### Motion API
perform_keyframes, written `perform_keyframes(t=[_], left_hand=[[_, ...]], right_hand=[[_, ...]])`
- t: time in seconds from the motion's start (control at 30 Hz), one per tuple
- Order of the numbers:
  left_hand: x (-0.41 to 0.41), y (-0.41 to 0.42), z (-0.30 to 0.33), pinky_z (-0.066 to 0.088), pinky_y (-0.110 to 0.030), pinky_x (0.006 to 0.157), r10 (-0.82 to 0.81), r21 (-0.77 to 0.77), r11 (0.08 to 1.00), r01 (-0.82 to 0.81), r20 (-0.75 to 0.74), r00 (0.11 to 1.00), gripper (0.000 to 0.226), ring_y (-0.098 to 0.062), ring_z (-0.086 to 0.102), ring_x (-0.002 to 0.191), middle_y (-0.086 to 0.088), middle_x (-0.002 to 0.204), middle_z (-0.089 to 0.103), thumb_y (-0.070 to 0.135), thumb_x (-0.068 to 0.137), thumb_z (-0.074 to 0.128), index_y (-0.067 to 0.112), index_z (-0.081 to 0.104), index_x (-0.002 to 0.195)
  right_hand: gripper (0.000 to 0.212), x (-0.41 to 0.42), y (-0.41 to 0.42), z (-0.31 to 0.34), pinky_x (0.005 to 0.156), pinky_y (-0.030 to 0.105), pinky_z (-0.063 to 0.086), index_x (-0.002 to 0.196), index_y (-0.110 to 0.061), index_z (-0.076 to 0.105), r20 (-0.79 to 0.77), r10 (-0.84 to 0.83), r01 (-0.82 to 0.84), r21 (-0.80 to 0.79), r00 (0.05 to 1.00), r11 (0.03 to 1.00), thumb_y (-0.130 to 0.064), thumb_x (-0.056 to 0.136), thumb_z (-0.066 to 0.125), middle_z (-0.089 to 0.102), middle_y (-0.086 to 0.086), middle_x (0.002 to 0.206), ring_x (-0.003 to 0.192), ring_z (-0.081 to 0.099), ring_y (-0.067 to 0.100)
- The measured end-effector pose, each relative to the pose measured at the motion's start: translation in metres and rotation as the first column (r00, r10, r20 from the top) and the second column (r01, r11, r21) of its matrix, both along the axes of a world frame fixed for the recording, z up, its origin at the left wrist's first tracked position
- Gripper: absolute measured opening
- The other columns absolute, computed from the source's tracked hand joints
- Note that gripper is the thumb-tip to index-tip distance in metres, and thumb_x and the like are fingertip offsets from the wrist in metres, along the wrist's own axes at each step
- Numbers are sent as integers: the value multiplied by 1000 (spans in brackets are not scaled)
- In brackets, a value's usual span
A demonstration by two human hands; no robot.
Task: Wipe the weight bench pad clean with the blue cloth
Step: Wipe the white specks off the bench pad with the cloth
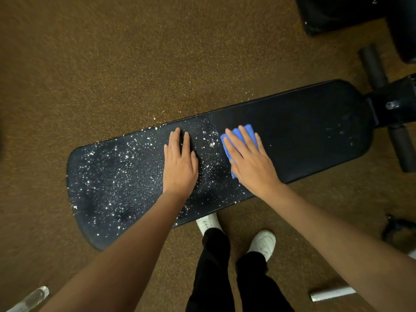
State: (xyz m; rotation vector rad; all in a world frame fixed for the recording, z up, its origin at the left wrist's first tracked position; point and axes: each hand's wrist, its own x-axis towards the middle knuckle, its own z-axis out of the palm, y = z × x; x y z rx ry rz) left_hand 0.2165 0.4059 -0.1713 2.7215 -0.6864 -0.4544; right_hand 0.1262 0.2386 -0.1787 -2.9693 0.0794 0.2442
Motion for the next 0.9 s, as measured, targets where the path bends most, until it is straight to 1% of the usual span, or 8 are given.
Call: perform_keyframes(t=[0.2,0.3,0.4,0.47,0.6,0.77,0.83,0.9], left_hand=[[-1,-1,3,8,-43,116,10,4,1000,-10,-8,1000,48,-27,6,143,-16,153,11,18,99,30,3,23,143],[-2,-1,4,5,-42,116,11,17,1000,-11,-23,1000,49,-26,2,143,-14,154,8,21,99,28,4,20,145],[-3,-1,3,4,-42,116,6,21,1000,-6,-22,1000,49,-27,0,143,-15,154,9,21,99,28,4,18,145],[-4,-1,1,3,-42,116,3,26,1000,-2,-20,1000,50,-27,-1,143,-15,154,9,20,99,28,4,16,145],[-6,-2,-2,5,-44,115,17,13,1000,-17,-7,1000,51,-30,3,143,-17,153,13,22,98,25,2,19,144],[-6,-6,2,8,-46,115,32,6,999,-32,-8,999,48,-30,6,143,-18,153,13,16,98,32,1,23,143],[-6,-7,3,6,-44,116,36,12,999,-36,-11,999,49,-29,4,143,-16,153,12,17,99,31,2,22,144],[-7,-7,2,5,-44,116,39,28,999,-39,-12,999,49,-28,1,143,-15,154,10,19,99,30,2,20,144]], right_hand=[[63,-46,-11,3,110,52,23,142,-7,34,-8,120,-120,-74,993,990,-18,83,54,31,8,151,139,26,34],[70,-65,-18,6,109,55,22,142,-5,33,-36,-44,42,-69,998,997,-16,80,63,29,11,152,139,24,36],[58,-55,-27,9,108,58,21,141,-3,33,-46,-346,345,-26,937,938,-16,88,52,26,13,153,140,20,38],[54,-26,-27,11,107,60,23,141,-2,34,-51,-415,416,10,908,909,-21,90,34,28,13,152,139,22,40],[61,26,1,3,106,60,23,140,-3,38,-17,-289,289,56,957,956,-27,85,26,34,13,149,137,28,41],[58,-3,17,2,107,55,26,140,-7,39,-1,-88,88,46,996,995,-24,84,35,35,9,150,137,30,34],[60,-14,-6,1,107,56,26,140,-6,38,-7,-163,163,-2,987,987,-25,83,40,34,10,149,137,31,36],[59,-7,-29,-1,107,57,25,140,-4,36,-16,-317,317,-17,948,948,-26,86,32,34,12,149,137,29,38]])
